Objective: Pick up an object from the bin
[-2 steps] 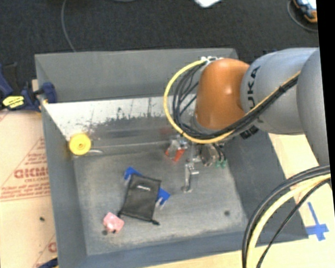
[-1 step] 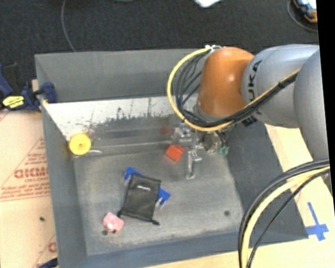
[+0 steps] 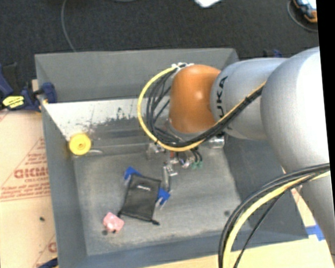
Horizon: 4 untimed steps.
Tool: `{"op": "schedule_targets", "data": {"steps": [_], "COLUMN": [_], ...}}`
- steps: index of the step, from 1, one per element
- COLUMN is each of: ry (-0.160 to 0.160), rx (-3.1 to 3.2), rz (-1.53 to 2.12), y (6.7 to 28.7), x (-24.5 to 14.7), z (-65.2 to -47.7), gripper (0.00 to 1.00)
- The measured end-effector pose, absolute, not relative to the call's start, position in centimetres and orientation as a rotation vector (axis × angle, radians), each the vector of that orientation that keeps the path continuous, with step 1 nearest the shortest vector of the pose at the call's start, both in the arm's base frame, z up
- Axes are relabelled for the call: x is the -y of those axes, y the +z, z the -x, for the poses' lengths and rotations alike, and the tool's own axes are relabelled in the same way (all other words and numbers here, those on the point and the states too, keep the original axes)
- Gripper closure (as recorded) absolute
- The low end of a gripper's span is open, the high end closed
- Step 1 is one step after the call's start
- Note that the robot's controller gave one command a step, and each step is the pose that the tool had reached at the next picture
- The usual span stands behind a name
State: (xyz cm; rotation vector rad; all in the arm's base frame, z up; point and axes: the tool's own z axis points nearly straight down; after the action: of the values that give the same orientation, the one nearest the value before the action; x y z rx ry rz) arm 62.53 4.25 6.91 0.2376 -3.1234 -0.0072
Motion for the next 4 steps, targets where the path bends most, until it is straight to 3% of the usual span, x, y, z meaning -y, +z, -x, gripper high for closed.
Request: {"op": "schedule_targets", "data": {"steps": [1,2,3,4], "ry": [0.0,-0.006,-0.005,-0.01], "rx": [3.145,3.126,3.126,3.139], "rz": [-0.099,0.28,0.277,0.285], "y": [7.1,7.1,7.2,14.5], "x": [-5.0,-7.2,-7.2,-6.7], "z": [-61.3,-61.5,-61.5,-60.2], "gripper": [0.0,1.0,1.0,1.0]}}
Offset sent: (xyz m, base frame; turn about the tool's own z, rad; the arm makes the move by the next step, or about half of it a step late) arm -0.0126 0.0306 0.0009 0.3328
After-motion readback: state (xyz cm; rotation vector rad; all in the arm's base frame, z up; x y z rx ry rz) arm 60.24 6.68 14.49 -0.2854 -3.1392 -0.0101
